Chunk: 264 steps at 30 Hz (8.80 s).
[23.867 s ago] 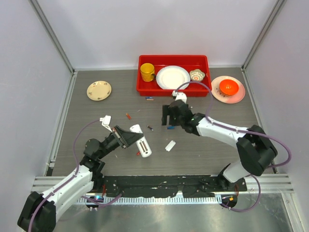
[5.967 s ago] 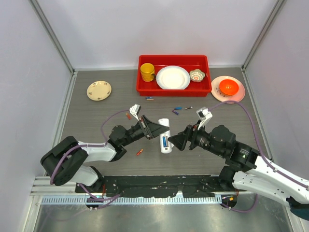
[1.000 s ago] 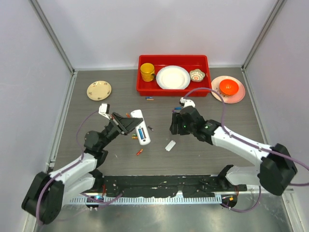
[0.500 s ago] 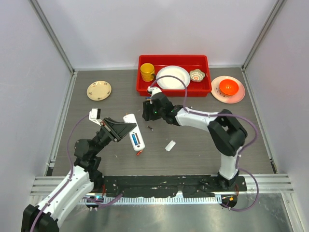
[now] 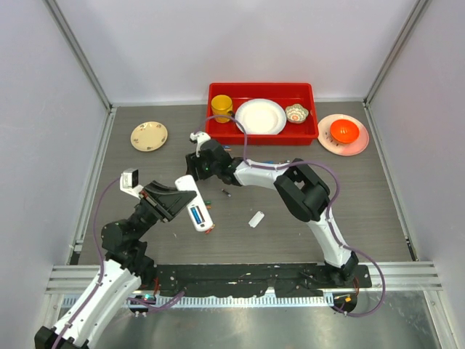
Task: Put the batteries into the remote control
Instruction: Pick up the battery from the center of the board, then place the battery at the center of the board, then pick up the battery from the center of the board, then place the battery at the center of the board.
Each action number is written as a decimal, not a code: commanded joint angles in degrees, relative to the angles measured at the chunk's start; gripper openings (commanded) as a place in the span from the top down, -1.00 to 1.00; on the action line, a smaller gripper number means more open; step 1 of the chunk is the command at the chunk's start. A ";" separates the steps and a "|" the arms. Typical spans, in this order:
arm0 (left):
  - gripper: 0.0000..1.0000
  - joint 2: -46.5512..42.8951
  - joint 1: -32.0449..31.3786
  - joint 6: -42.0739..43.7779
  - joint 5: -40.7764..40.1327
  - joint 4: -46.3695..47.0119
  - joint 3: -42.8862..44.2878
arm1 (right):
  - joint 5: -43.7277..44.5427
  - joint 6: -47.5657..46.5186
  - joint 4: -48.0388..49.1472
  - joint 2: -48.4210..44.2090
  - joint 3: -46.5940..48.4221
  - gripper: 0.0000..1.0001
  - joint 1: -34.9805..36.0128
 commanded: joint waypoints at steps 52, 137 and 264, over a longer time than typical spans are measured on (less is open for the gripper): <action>1.00 32.24 -4.64 0.88 2.65 25.03 1.74 | 22.28 17.79 -17.42 -62.06 -49.25 0.99 0.03; 1.00 30.40 -9.21 5.97 4.24 18.79 -1.25 | 24.21 1.54 -35.97 -42.30 -33.78 -0.71 -11.66; 1.00 35.86 -15.63 5.00 2.48 23.98 -0.89 | 30.62 70.98 -43.61 -40.62 -37.93 -0.43 -12.28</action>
